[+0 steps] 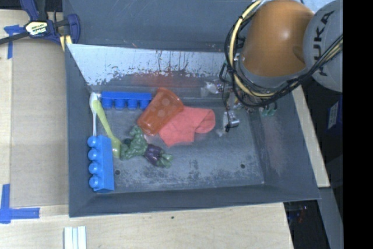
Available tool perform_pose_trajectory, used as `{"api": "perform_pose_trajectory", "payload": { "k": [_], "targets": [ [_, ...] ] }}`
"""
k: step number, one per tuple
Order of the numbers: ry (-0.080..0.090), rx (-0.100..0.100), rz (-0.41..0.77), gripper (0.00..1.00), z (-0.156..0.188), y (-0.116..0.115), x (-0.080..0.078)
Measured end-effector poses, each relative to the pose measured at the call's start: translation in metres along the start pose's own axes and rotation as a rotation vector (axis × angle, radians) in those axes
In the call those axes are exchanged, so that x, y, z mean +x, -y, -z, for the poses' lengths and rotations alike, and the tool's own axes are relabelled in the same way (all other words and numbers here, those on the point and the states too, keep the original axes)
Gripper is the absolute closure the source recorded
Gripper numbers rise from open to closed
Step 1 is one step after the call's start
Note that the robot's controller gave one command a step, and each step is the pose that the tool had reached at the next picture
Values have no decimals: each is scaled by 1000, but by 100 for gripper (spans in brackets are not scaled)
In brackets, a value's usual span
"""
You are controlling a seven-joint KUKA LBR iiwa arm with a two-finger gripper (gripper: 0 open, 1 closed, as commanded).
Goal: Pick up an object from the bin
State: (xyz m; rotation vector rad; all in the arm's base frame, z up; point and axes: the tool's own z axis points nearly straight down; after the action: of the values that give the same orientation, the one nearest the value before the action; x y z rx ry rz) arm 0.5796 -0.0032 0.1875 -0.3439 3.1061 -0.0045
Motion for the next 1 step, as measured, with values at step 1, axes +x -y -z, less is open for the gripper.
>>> {"api": "perform_pose_trajectory", "payload": {
  "k": [1],
  "targets": [
    [2,-2,73,0,-1,-62,41]
  ]
}}
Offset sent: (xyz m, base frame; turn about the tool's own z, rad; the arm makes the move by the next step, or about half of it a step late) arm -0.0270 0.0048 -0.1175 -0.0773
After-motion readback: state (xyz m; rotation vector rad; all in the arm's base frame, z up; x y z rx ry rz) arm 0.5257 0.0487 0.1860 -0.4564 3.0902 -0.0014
